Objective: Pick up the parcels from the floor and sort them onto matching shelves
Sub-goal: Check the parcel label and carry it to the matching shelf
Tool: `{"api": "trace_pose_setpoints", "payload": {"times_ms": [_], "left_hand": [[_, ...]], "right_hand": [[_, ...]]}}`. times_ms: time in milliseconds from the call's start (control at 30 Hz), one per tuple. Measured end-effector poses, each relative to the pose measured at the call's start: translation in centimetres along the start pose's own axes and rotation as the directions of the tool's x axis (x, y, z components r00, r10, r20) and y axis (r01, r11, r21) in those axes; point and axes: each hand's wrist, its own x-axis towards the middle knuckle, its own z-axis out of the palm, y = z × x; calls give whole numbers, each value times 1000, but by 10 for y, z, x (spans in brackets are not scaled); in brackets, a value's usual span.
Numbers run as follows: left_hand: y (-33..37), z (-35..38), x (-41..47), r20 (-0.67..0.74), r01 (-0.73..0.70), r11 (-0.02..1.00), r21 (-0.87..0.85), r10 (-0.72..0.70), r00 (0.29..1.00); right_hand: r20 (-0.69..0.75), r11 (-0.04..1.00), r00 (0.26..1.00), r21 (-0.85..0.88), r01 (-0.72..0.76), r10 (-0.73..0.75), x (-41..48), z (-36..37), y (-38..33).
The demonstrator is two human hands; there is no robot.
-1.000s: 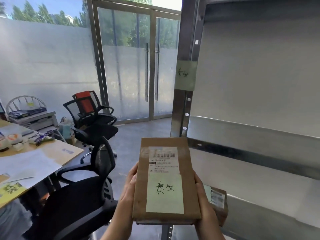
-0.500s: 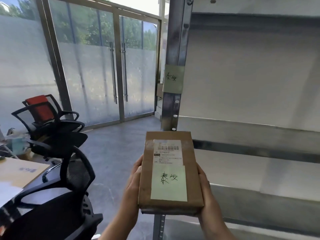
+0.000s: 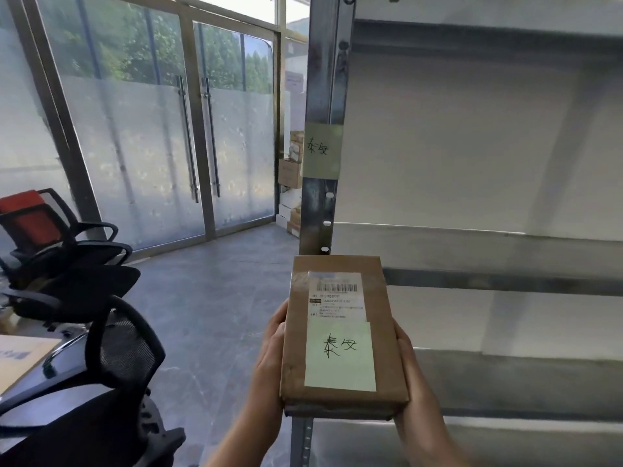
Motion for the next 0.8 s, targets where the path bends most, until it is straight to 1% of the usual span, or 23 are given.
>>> {"api": "trace_pose_setpoints", "payload": {"times_ms": [33, 67, 100, 133, 167, 200, 233, 267, 400, 467, 533, 633, 700, 800], "left_hand": [[0, 2, 0, 20, -7, 1000, -9, 7, 1000], [0, 6, -3, 26, -13, 1000, 4, 13, 1000], [-1, 11, -3, 32, -10, 1000, -15, 11, 999], [0, 16, -6, 52, -15, 1000, -25, 16, 999], [0, 20, -9, 60, -27, 999, -40, 29, 998], [3, 26, -12, 77, -44, 998, -43, 47, 996], [8, 32, -16, 100, -57, 997, -51, 61, 993], [13, 39, -18, 126, -69, 996, -53, 75, 989], [37, 67, -20, 208, -126, 991, -40, 132, 969], [44, 80, -16, 222, -165, 986, -23, 166, 961], [52, 93, -11, 226, -195, 981, -11, 193, 955], [68, 111, -6, 254, -238, 971, 5, 229, 940], [77, 123, 0, 267, -245, 969, 22, 230, 936], [90, 141, 16, 240, -216, 976, 27, 203, 949]], "right_hand": [[59, 995, 993, 2, 100, -100, -13, -23, 8], [-12, 997, 997, 5, 79, -78, -20, -24, 8], [-68, 995, 993, 3, 102, -101, -17, -31, -5], [-73, 984, 984, -85, 158, -164, -18, -34, -9], [-49, 982, 984, -92, 166, -170, -22, -37, -6], [-15, 977, 980, -80, 197, -199, -26, -36, -7], [3, 967, 972, -105, 234, -234, -29, -45, -9], [-8, 956, 969, -166, 241, -245, -32, -54, -9], [-18, 942, 970, -243, 232, -244, -39, -73, -26], [-10, 942, 970, -243, 232, -242, -40, -72, -43], [-17, 934, 962, -243, 262, -274, -36, -75, -54], [-91, 920, 935, -234, 313, -342, -28, -76, -73], [-92, 925, 935, -210, 317, -341, -21, -76, -89], [-74, 916, 937, -253, 313, -340, -5, -75, -113]]}}
